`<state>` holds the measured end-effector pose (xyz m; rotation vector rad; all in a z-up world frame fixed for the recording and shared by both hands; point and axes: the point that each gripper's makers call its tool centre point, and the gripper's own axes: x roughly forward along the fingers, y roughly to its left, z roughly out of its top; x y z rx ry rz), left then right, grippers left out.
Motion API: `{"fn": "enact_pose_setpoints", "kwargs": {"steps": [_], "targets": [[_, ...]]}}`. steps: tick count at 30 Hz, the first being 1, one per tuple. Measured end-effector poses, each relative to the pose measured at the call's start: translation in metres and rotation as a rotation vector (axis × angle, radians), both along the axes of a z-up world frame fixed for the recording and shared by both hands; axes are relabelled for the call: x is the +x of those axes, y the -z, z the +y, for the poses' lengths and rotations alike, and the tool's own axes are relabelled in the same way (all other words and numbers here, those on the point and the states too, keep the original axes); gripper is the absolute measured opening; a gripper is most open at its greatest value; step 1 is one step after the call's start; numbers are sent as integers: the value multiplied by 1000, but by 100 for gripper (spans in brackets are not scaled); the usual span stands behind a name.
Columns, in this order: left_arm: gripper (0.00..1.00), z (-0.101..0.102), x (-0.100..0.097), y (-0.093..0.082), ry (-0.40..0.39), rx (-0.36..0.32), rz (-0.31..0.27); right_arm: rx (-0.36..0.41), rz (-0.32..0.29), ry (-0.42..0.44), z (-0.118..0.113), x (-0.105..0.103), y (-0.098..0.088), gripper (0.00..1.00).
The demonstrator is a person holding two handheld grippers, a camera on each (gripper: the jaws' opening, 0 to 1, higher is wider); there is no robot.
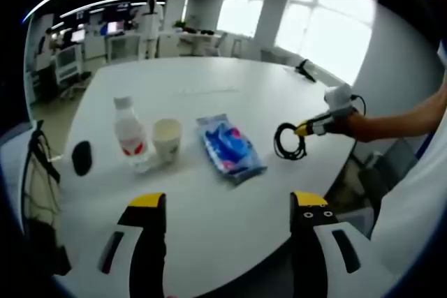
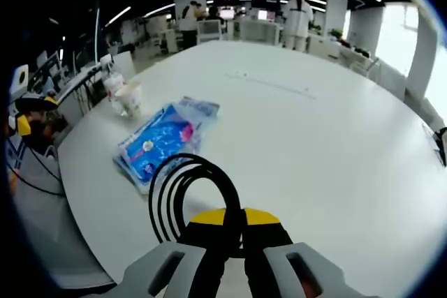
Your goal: Arrange the tabletop items into an orderly group along one side of the table until the central work area is clear of visible clutter.
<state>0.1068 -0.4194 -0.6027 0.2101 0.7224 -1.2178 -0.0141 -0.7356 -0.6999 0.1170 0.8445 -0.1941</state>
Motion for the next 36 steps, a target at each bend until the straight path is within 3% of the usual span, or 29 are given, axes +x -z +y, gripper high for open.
{"fn": "enact_pose_setpoints", "kwargs": {"steps": [5,14,36], "targets": [[72,2,1,-1,-21,-7,-2,21,49,-8,-3,-2,24,4],[72,3,0,-3,-33,-9,-2,44,97,13,-6,-4,36,4],[72,4,4,-2,-41,1,1,56,133,22,-3,-4,54,5]]}}
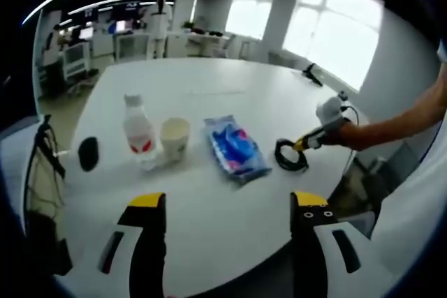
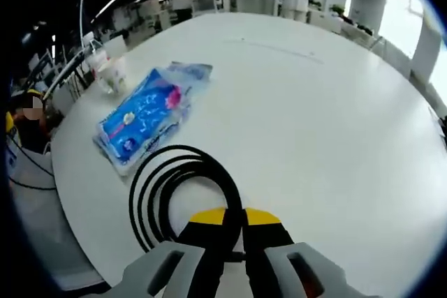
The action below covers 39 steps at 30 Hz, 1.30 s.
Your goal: Arrange the tabletop items into an orderly group along one side of the table until the central work area is clear of visible clutter.
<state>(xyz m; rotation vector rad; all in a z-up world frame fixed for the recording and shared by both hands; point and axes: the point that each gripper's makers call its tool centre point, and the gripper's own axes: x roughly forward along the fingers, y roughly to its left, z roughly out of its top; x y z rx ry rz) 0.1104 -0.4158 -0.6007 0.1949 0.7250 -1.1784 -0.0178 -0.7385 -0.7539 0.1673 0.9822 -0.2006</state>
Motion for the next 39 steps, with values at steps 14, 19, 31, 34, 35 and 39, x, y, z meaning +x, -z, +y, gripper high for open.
{"fn": "enact_pose_setpoints", "kwargs": {"steps": [14,19,31,34,35,39], "targets": [[72,-5,-5,1,16,2,3,-43,44,-74,-1,-5,8,6],[72,-5,-5,1,15,1,4,-54,56,-96,0,-7,6,7],[72,-5,-5,3,13,-4,5,-73,64,-130,1,-15,1,8],[72,-8,-9,3,18,-6,8,-77,62,-138,-1,-17,-1,10],[72,-9,-10,3,19,-7,10,-76,61,-137,-2,-17,0,11],[72,-10,-8,2,23,-12,14,-77,57,-135,-6,-17,-3,14]]}}
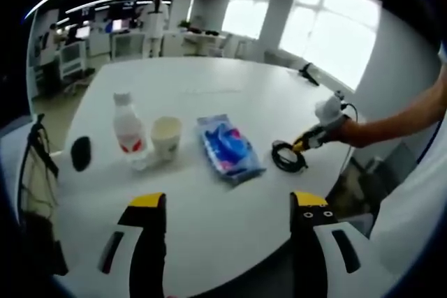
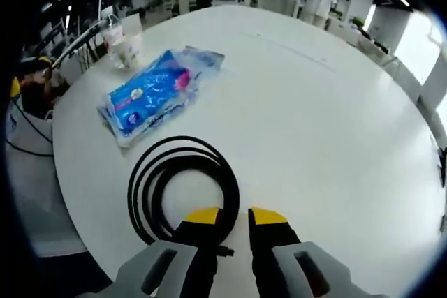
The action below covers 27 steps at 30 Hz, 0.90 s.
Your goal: Arrange the tabletop items into an orderly group along one side of the table until the central work area is clear of visible clutter.
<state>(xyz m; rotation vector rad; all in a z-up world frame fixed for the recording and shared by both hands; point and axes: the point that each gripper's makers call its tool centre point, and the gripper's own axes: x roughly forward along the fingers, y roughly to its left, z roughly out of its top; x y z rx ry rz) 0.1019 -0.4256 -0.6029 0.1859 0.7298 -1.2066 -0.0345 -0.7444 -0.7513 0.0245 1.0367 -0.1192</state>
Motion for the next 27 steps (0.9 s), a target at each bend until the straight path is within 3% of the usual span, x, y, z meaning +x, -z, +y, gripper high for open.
{"fn": "enact_pose_setpoints", "kwargs": {"steps": [16,27], "targets": [[72,0,-5,4,-2,-9,9,-15,-15,-44,5,5,-13,13],[72,-1,-2,4,-2,-14,9,-29,-28,-60,-2,21,-23,12]]}}
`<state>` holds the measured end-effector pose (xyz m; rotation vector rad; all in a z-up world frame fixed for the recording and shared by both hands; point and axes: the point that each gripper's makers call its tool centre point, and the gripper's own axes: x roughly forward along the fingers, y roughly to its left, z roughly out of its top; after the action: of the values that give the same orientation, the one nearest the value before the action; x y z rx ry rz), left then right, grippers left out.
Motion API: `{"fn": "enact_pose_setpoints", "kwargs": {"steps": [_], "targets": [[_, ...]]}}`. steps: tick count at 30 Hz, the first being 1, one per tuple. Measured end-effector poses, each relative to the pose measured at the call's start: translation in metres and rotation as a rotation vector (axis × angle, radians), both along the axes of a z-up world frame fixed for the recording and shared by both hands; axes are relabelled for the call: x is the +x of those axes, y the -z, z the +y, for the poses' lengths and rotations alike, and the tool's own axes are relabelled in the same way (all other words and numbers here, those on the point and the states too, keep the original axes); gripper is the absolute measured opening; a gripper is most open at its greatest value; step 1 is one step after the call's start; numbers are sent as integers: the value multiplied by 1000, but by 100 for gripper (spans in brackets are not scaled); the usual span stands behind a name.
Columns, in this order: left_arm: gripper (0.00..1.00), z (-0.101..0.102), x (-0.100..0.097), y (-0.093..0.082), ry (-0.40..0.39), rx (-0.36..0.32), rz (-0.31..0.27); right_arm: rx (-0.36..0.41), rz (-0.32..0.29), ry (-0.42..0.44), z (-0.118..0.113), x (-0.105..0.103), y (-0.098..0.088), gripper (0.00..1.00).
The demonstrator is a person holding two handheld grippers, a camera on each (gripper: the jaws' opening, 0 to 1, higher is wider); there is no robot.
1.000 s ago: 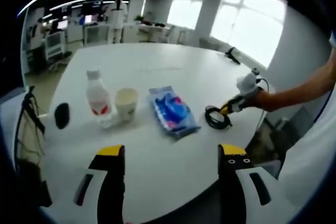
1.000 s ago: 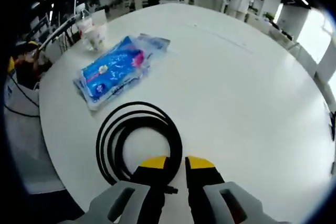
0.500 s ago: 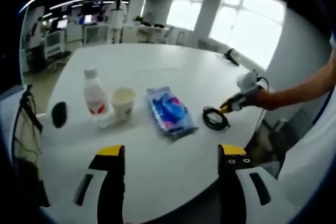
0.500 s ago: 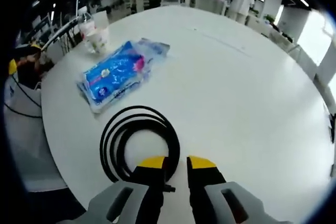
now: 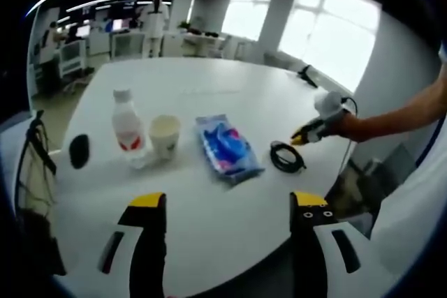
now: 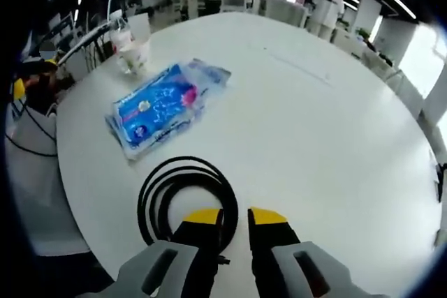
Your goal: Arrange the tabletop items into an orderly group along one side of the table until the central work area is clear of visible clutter.
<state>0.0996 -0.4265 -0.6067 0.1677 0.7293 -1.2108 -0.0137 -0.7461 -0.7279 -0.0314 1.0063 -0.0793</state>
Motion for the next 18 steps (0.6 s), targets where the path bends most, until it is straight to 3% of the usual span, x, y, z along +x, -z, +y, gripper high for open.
{"fn": "enact_pose_setpoints", "kwargs": {"steps": [18], "targets": [[72,6,2,2,-23,-1,11,20,-19,-58,14,37,-5,11]]}}
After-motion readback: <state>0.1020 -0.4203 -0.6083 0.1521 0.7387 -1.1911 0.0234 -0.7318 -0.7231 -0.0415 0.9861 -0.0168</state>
